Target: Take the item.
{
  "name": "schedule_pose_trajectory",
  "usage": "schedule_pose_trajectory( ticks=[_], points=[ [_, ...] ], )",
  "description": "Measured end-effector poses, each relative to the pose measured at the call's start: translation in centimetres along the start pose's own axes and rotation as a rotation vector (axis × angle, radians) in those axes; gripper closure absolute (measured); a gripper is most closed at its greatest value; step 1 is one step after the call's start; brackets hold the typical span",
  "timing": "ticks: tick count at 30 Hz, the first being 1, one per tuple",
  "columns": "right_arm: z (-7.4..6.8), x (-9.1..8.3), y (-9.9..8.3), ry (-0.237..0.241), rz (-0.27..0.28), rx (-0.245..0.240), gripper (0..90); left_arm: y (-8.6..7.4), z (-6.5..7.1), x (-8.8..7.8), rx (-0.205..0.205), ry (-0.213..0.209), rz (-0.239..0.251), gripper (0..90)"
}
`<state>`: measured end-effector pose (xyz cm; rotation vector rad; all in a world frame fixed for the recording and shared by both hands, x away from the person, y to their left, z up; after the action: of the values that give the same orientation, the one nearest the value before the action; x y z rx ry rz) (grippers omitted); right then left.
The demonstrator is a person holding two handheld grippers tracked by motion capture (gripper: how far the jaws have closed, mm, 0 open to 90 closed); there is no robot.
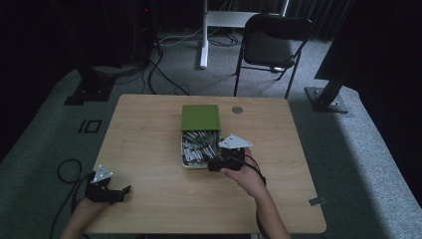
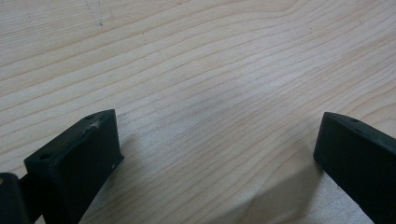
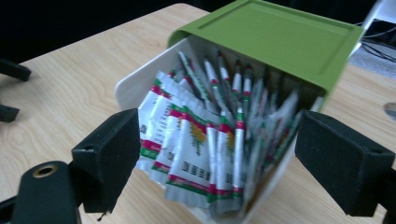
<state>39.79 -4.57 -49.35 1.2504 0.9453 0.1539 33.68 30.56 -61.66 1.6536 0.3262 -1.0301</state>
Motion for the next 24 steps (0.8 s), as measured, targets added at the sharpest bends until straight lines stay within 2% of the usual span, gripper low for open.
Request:
schedule_pose_trajectory(
  ticks=[4, 6, 11, 15, 17, 20, 21, 24],
  points=[
    [-0.8, 0.7, -0.2, 0.013, -0.011, -0.015, 15.2, 0.0, 0.0, 0.0, 0.002, 0.0, -0.001, 1.3],
    [-1.1, 1.0, -0.3, 0.012, -0.014, -0.034, 20.0, 0.0, 0.0, 0.0, 0.002, 0.0, -0.001, 1.3],
    [-1.8, 1.7, -0.5, 0.014, -0.024, -0.076, 38.1, 0.0, 0.0, 0.0, 0.002, 0.0, -0.002, 1.4],
    [-2.2, 2.2, -0.7, 0.04, -0.036, -0.108, 52.4, 0.0, 0.0, 0.0, 0.0, 0.0, 0.0, 1.4],
    [-2.4, 2.5, -1.2, 0.055, -0.062, -0.096, 55.6, 0.0, 0.0, 0.0, 0.0, 0.0, 0.0, 1.3],
    [-2.3, 2.7, -1.4, 0.038, -0.07, -0.098, 57.4, 0.0, 0.0, 0.0, 0.0, 0.0, 0.0, 1.4],
    [-2.4, 3.0, -1.7, 0.05, -0.078, -0.094, 63.4, 0.0, 0.0, 0.0, 0.0, 0.0, 0.0, 1.4],
    [-2.2, 3.5, -2.2, 0.024, -0.094, -0.095, 65.1, 0.0, 0.0, 0.0, 0.0, 0.0, 0.0, 1.4]
  ],
)
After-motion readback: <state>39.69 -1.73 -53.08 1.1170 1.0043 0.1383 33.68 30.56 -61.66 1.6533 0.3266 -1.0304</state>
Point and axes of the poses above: each handheld gripper's, and its own axes: x roughly forward along the jaws, y roughly out of its top, z roughly to its right, the point moved 9 cm from there along x, roughly forward along the jaws, and after that the axes turned 3 degrees about -z, right-handed, at the moved point
